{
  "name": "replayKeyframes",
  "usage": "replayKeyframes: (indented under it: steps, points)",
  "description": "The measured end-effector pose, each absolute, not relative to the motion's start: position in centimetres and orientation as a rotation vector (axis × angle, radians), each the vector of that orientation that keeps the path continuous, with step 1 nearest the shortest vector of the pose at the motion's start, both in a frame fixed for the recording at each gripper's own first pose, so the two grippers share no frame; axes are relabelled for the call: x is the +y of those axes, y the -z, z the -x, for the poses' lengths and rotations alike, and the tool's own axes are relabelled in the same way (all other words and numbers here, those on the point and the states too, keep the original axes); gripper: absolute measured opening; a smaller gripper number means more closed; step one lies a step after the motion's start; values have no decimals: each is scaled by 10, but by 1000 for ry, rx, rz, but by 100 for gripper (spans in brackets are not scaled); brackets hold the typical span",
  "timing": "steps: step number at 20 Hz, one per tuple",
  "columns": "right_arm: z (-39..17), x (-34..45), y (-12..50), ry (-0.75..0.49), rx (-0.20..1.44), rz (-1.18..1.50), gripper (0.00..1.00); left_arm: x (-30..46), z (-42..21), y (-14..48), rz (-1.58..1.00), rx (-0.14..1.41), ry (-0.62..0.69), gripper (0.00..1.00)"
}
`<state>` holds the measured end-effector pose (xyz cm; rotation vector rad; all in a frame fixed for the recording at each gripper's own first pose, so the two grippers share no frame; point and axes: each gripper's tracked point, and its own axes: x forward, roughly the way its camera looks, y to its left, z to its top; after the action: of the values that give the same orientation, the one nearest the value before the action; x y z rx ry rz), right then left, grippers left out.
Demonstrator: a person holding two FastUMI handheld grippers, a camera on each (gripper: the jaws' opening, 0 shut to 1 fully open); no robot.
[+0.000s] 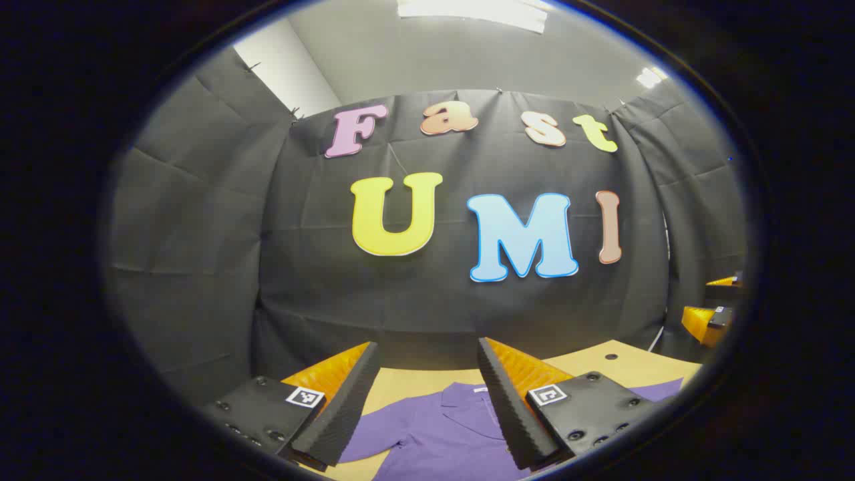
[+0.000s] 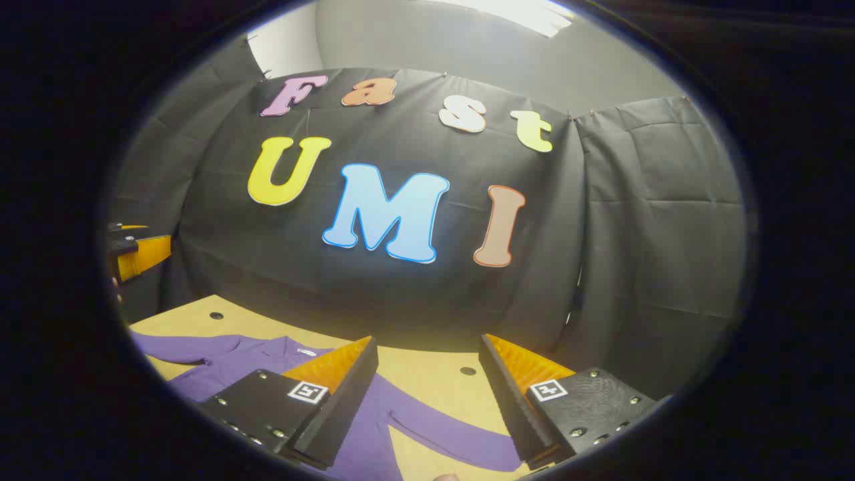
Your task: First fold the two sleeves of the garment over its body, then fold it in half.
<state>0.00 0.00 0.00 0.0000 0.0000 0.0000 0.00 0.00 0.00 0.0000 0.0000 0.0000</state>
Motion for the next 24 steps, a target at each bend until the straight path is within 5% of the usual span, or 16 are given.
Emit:
replayKeyframes:
  steps: [24]
  points:
    - [-10, -45, 71, 71, 144, -91, 94, -11, -1, 7, -4, 50, 6, 95]
